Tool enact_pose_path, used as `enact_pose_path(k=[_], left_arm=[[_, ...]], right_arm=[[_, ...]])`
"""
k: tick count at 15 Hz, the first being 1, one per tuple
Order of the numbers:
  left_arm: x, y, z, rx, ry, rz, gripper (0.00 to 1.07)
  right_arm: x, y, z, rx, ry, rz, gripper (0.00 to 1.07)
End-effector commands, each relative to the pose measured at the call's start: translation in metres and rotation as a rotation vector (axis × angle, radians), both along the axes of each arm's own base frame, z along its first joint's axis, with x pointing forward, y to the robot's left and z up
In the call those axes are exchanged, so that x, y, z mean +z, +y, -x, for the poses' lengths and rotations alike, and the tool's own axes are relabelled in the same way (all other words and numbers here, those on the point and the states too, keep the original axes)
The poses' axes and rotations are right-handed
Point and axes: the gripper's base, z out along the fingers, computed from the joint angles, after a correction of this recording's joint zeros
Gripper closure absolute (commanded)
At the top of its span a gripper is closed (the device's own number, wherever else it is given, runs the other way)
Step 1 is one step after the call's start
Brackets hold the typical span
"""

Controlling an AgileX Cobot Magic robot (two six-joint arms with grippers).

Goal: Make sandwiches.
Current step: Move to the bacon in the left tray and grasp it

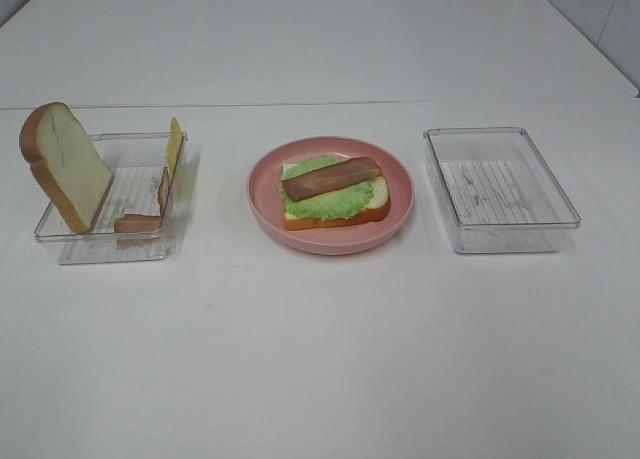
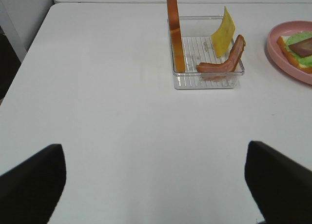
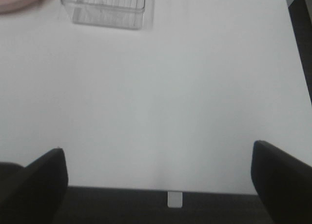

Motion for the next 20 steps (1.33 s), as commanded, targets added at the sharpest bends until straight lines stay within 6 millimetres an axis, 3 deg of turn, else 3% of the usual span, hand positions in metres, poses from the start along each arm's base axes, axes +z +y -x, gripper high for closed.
enact_pose_path(k=[1,5,20], left_arm=[[0.000,-0.001,0.002,-0.005,-0.019,0.003,0.15],[0.000,-0.001,0.002,-0.005,-0.019,0.003,0.15],[0.000,-0.001,0.002,-0.005,-0.019,0.001,0.15]], right_arm=[[-0.001,0.000,0.010,-0.030,-0.138,-0.029,0.08],[-0.024,0.004,0.016,-0.050,-0.171,-0.071,0.08],[-0.025,0.006,0.019,-0.025,-0.186,-0.061,0.08]])
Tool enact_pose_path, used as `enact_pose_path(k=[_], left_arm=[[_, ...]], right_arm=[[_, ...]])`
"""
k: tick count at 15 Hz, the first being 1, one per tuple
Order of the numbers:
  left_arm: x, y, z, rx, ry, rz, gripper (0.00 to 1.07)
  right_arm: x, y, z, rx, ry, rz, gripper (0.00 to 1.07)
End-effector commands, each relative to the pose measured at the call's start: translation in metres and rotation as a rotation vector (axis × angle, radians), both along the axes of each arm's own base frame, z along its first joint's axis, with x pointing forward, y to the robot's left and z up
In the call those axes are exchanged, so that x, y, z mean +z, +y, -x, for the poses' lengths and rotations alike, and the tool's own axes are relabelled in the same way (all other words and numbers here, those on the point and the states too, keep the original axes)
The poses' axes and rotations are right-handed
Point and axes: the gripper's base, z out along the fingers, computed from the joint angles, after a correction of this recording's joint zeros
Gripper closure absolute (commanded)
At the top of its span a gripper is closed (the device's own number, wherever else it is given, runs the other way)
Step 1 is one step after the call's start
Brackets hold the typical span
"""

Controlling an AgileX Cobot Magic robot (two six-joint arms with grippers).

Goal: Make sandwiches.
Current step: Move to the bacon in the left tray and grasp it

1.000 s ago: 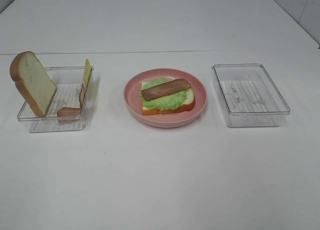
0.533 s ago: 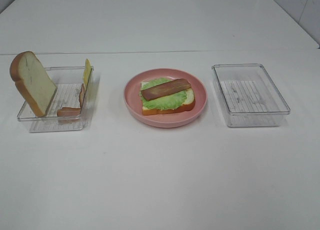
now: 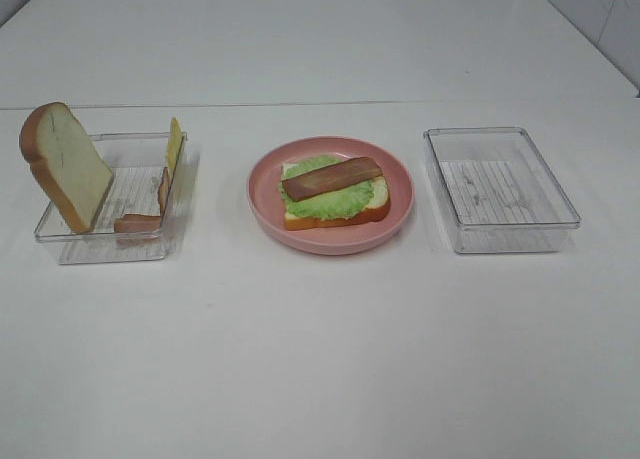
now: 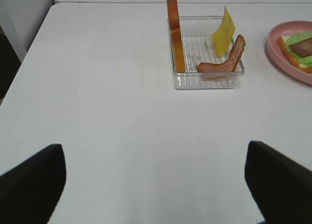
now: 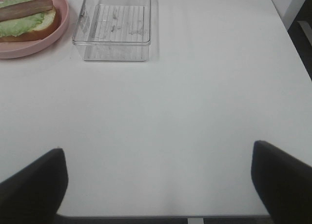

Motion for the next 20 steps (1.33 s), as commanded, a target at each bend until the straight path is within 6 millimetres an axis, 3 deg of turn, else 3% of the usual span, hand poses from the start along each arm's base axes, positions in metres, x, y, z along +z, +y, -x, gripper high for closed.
enact_pose_path(k=[1,20], left_arm=[[-0.0001,-0.0006,0.0022,-0.005,-0.019,0.001,0.15],[0.0008,-0.0004,-0.0005,-0.004,-0.001,0.003,0.15]], right_arm=[[-0.0004,-0.0005,0.0030,0.001,-0.040,0.013,0.08],[-0.0004,-0.0005,0.0030,0.001,-0.040,0.013,0.08]])
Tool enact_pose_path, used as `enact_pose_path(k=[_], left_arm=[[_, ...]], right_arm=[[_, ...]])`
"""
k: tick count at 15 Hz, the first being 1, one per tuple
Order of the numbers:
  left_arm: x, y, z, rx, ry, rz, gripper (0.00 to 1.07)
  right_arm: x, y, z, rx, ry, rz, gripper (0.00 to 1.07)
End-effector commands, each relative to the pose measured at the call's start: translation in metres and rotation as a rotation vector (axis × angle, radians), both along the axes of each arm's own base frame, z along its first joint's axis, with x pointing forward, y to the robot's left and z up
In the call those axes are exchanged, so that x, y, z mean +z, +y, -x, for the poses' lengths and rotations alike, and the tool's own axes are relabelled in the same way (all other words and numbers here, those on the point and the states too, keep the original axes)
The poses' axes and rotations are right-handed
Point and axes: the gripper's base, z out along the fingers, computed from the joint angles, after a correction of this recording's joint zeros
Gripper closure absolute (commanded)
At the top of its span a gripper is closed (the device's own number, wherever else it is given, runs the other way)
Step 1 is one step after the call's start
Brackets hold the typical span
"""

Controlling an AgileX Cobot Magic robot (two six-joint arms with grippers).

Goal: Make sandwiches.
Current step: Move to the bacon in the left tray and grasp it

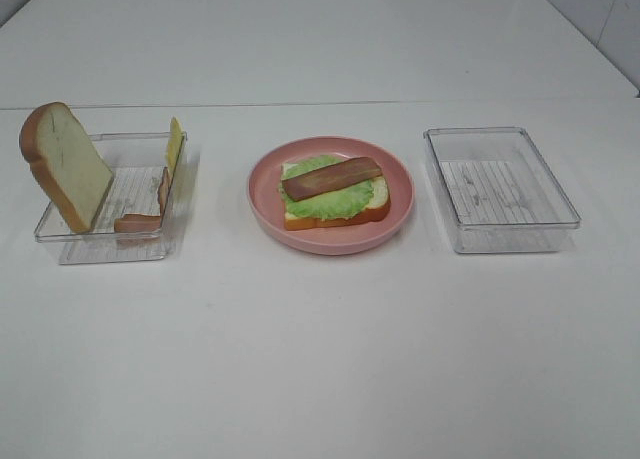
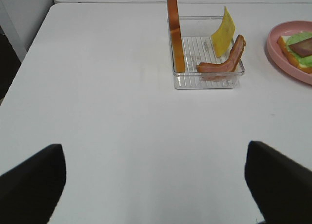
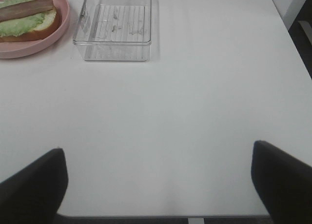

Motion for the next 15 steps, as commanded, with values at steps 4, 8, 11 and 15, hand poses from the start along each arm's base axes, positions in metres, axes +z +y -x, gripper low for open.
enact_pose_path(k=[4,8,11,15], left_arm=[[0.027,0.001,-0.018,-0.004,0.041,0.007,0.15],[0.056,0.005,-0.069,0.004,0.138,0.012,0.15],[0.069,0.006,-0.128,-0.004,0.251,0.046,0.15],[0.071,0.005,-0.187,-0.021,0.364,0.121,0.15]], right_arm=[[0.000,-0.001,0.003,0.000,-0.040,0.014,0.08],[0.000,-0.001,0.003,0.000,-0.040,0.014,0.08],[0.000,-0.001,0.003,0.000,-0.040,0.014,0.08],[0.000,-0.001,0.003,0.000,-0.040,0.014,0.08]])
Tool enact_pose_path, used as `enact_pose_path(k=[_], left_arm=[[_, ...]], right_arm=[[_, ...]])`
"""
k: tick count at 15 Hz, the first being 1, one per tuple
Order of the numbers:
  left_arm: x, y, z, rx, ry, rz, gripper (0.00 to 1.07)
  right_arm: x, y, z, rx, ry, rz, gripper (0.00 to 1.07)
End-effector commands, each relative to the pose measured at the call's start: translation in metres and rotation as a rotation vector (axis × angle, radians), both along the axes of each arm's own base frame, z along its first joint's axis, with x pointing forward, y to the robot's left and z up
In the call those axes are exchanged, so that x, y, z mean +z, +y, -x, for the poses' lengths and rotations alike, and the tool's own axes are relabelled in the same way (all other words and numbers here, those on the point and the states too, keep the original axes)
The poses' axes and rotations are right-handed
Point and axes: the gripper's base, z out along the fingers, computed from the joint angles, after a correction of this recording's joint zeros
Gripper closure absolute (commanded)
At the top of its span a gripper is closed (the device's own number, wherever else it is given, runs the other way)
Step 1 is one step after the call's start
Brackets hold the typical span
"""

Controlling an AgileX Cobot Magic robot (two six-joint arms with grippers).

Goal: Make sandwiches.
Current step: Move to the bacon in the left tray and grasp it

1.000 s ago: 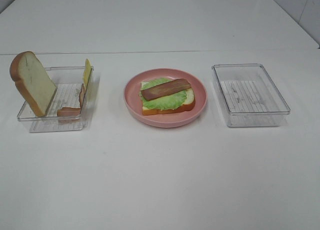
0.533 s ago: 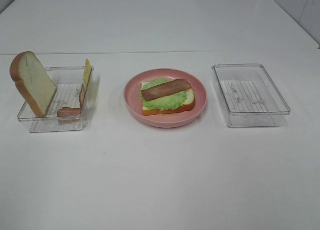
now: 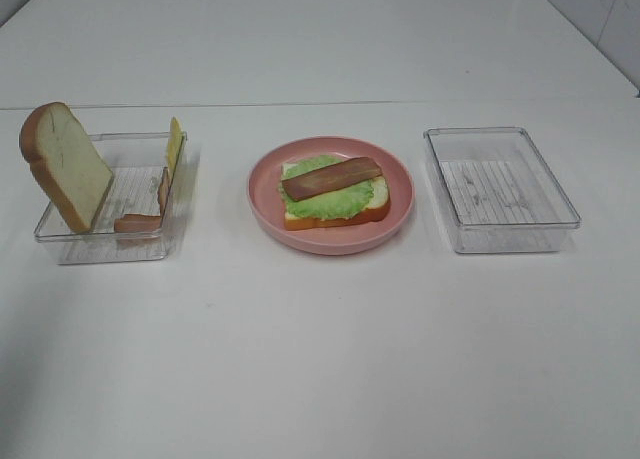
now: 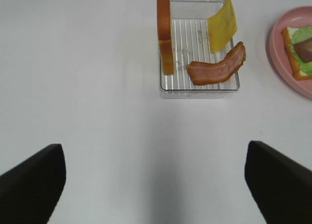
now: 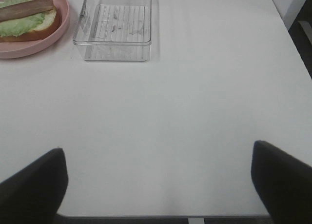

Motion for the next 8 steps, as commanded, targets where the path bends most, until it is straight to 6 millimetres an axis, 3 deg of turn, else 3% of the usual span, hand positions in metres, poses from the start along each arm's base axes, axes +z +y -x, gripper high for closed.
enact_pose_path(k=[1,4,5,8], left_arm=[[0.000,-0.002,-0.043,-0.001,0.055,0.068,0.15],[-0.008,-0.002,-0.078,-0.003,0.118,0.102,0.15],[-0.015,-0.009,-0.102,-0.027,0.159,0.123,0.15],[-0.027,-0.031,-0.130,-0.085,0.216,0.131,0.15]], right_arm=[[0.000,-0.001,0.003,0.000,-0.040,0.014,0.08],[0.000,-0.001,0.003,0.000,-0.040,0.014,0.08],[0.000,-0.001,0.003,0.000,-0.040,0.014,0.08],[0.000,-0.001,0.003,0.000,-0.040,0.014,0.08]])
